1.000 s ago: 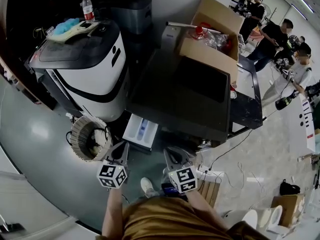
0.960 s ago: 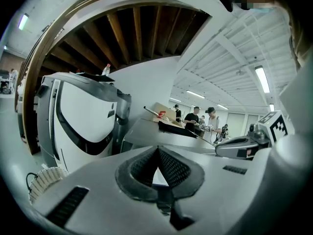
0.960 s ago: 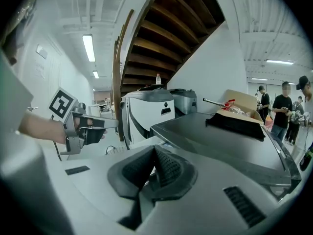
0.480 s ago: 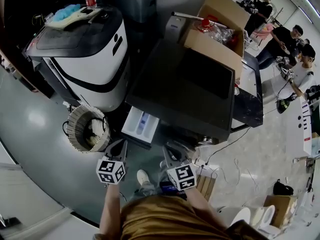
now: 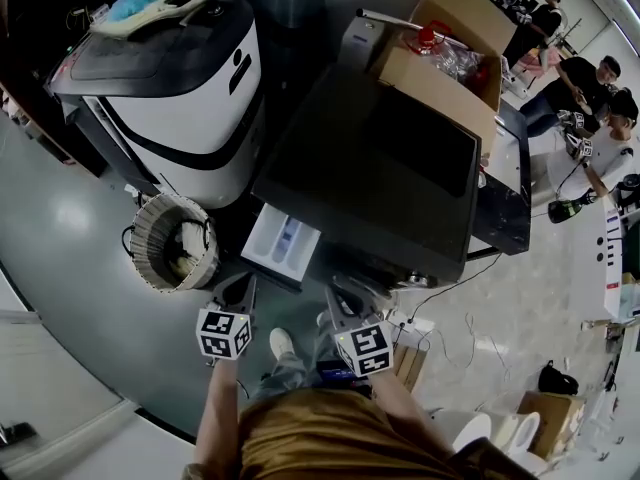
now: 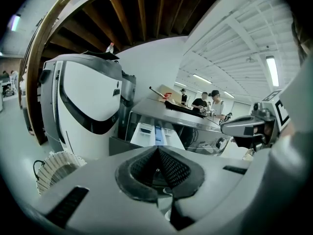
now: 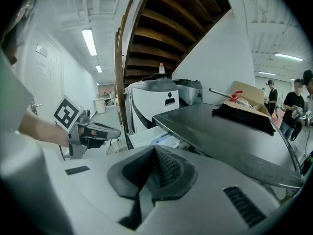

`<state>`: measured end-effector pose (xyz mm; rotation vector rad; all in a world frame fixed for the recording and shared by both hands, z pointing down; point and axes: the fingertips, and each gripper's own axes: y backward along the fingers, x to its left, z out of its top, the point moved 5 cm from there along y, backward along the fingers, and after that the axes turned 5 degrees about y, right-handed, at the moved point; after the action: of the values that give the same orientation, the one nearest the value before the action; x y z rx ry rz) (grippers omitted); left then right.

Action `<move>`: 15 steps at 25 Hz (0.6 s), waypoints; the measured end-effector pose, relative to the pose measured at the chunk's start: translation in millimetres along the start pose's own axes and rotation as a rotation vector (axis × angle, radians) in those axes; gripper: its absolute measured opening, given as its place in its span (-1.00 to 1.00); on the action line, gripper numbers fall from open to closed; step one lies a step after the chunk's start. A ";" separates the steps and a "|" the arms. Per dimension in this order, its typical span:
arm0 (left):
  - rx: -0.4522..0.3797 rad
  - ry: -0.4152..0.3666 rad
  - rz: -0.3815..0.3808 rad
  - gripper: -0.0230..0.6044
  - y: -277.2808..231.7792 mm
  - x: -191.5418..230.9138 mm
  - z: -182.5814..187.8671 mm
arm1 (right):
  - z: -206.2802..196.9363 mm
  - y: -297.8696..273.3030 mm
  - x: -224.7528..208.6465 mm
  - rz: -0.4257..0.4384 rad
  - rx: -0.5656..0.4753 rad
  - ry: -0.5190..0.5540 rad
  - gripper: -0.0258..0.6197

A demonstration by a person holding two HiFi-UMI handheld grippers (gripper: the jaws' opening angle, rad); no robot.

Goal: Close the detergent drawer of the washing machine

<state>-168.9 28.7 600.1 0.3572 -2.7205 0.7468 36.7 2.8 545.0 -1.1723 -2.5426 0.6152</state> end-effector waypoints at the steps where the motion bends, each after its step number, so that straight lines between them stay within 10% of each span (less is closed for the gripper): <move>1: 0.006 -0.001 -0.001 -0.85 -2.1 -0.4 -1.3 | -0.6 -0.3 -0.9 0.001 0.002 -0.001 -0.88; 15: 0.068 0.015 -0.013 -0.85 -18.9 -9.3 -19.2 | -10.2 4.7 -11.6 0.002 0.014 -0.027 -0.88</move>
<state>-150.2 24.5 621.2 0.3824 -2.6810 0.8374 51.4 -0.8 550.9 -1.1692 -2.5553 0.6529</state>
